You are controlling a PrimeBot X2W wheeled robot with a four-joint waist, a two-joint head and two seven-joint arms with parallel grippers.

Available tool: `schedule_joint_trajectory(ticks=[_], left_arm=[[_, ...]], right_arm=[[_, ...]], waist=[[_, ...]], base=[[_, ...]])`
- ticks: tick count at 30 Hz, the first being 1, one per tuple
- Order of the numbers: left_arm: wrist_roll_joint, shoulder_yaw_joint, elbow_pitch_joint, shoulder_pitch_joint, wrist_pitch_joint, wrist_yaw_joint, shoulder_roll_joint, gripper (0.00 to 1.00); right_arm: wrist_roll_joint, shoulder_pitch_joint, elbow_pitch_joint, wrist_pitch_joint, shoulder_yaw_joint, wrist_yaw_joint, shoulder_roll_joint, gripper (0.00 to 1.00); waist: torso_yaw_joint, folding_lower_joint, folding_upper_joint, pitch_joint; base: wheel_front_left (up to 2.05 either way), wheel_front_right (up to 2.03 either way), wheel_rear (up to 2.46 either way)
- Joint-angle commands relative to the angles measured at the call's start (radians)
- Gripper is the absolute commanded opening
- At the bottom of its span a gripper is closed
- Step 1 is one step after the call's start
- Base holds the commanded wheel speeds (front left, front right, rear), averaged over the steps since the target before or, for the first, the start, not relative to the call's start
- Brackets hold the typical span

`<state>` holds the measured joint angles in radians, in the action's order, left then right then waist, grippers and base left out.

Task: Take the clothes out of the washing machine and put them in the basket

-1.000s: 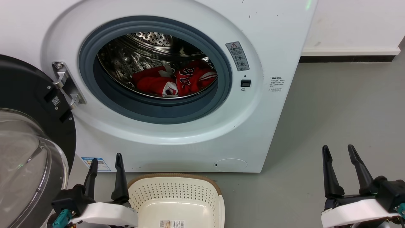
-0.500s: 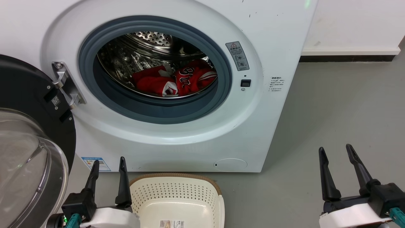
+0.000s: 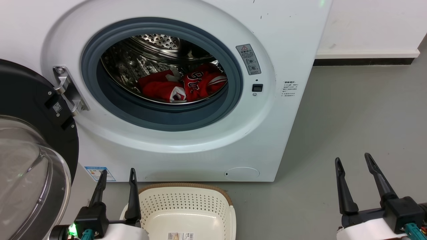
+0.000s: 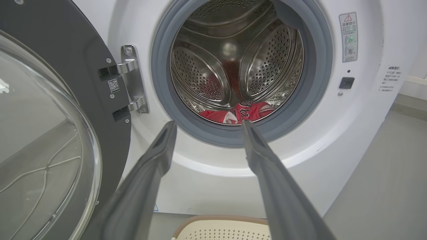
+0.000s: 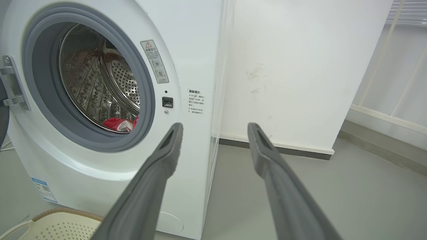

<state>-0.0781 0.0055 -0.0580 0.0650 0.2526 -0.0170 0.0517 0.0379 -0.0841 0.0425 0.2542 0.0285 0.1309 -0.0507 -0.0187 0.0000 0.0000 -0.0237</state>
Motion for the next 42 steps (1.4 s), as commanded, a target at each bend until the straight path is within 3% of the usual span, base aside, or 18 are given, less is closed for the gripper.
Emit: schedule_joint_trajectory(ticks=[1,34,42], left_arm=[[0.023,-0.003,-0.001,0.012,0.01,-0.006,-0.002,1.0],[-0.011,0.011,-0.038,0.01,0.013,0.014,-0.002,1.0],[0.014,0.023,-0.141,-0.095,0.013,0.045,0.003,1.0]], right_arm=[[0.02,-0.015,0.003,0.009,0.002,0.0,0.001,1.0],[-0.018,-0.01,-0.037,0.011,0.005,0.0,0.001,1.0],[-0.017,0.009,-0.026,0.011,-0.001,0.0,0.001,1.0]], waist=[[0.0,0.0,0.0,0.0],[0.0,0.0,0.0,0.002],[-0.006,0.0,0.0,-0.031]], base=[[0.0,0.0,0.0],[0.0,0.0,0.0],[0.0,0.0,0.0]])
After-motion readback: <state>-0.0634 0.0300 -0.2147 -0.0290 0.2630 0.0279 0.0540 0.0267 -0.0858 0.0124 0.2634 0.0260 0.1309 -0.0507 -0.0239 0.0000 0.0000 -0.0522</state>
